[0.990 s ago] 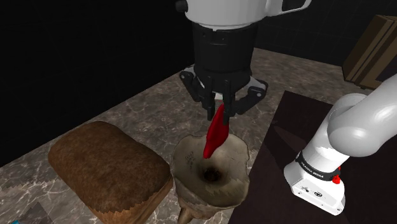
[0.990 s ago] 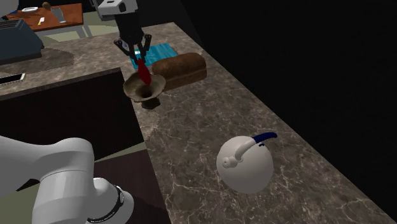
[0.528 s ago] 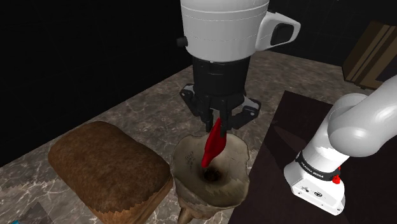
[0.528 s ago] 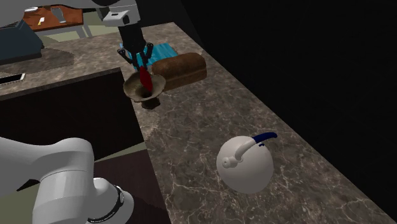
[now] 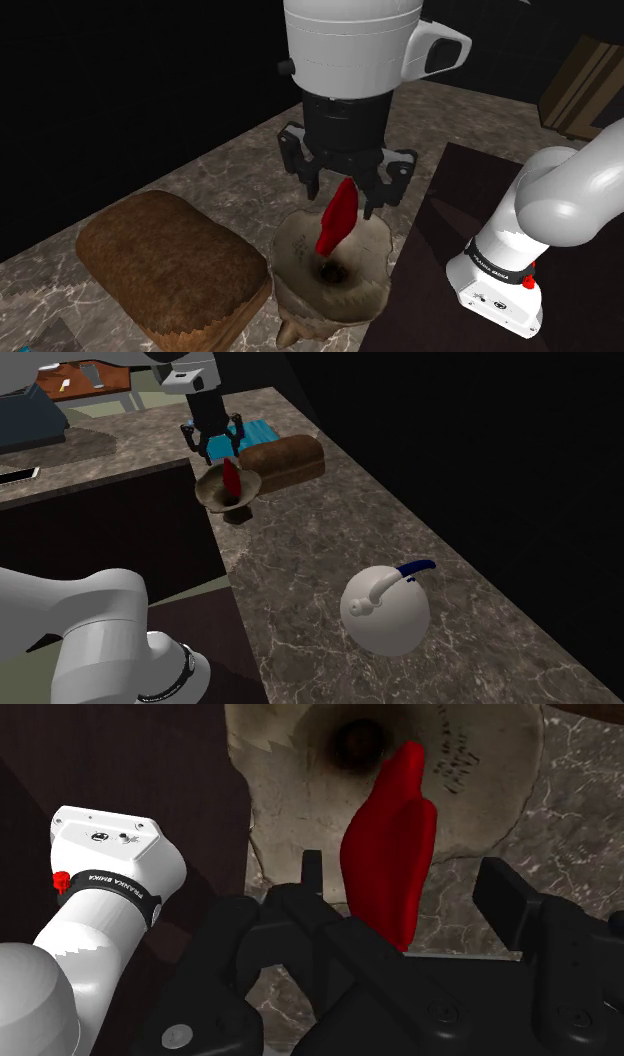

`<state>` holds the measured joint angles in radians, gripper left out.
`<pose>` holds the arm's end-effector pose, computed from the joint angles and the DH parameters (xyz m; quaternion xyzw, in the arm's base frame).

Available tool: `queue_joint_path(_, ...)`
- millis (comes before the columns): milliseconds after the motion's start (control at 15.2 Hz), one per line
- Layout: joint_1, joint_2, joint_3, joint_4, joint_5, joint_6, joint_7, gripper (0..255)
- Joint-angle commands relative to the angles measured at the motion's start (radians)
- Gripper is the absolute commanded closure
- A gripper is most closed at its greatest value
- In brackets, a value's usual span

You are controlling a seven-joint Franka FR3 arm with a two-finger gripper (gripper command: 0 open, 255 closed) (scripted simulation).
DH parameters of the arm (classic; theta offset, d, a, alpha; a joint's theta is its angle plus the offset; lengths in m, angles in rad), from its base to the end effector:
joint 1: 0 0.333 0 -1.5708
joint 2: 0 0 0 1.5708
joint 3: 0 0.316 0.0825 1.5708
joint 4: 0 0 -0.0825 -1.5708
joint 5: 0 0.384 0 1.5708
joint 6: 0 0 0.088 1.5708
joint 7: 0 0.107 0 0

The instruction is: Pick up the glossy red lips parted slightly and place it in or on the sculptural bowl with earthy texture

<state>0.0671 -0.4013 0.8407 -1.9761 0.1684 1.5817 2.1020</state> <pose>0.2307 0.4072 0.5608 0.8037 -0.5888 0.0582 0.0628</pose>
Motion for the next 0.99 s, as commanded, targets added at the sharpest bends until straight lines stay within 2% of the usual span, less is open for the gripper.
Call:
queue_joint_path(0, 0.000, 0.000, 0.000, -0.001, 0.000, 0.000, 0.000, 0)
queue_joint_path(198, 0.000, 0.000, 0.000, -0.001, 0.000, 0.000, 0.000, 0)
queue_joint_path(462, -0.021, 0.051, 0.017, 0.164, -0.031, -0.123, 0.027, 0)
queue_joint_path(924, -0.021, 0.051, 0.017, 0.164, -0.031, -0.123, 0.027, 0)
